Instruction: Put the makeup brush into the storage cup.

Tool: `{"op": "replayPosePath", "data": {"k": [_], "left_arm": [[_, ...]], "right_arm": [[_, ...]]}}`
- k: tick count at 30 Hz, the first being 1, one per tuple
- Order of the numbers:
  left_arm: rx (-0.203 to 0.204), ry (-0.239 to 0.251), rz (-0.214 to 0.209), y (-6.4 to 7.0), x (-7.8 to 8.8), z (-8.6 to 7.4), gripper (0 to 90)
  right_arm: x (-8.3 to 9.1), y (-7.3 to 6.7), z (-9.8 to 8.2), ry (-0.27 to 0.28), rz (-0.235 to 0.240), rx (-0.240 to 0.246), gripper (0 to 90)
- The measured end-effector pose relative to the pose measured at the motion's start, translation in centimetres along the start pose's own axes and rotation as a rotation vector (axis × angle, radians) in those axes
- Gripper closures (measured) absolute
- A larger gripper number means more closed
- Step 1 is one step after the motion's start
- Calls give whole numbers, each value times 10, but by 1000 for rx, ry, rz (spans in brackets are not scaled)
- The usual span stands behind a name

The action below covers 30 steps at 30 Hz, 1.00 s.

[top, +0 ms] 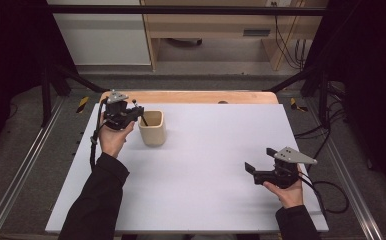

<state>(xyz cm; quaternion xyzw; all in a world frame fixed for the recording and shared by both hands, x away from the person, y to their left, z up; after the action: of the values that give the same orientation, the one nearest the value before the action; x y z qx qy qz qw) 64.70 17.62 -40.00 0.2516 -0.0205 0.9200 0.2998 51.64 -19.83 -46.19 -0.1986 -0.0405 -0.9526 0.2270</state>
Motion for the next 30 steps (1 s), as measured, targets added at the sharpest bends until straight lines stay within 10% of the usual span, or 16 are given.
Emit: {"op": "replayPosePath", "data": {"k": [17, 30], "left_arm": [[18, -39, -4, -1, -14, -25, 824], [14, 57, -9, -3, 16, -17, 471]], "right_arm": [[0, -1, 1, 2, 1, 4, 37], [3, -2, 4, 16, 11, 6, 38]]}}
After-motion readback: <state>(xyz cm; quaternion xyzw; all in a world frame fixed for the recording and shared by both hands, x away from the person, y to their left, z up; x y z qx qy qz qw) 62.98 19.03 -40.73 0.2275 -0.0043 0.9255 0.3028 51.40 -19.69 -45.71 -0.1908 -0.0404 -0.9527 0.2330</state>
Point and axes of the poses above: each handheld gripper's, and its own axes: x roughly backward along the jaws, z roughly out of its top, y roughly to its right, the point moved 10 cm from there along -x, roughly forward along the jaws, and after that the axes turned 7 degrees about -z, right-handed, at the moved point
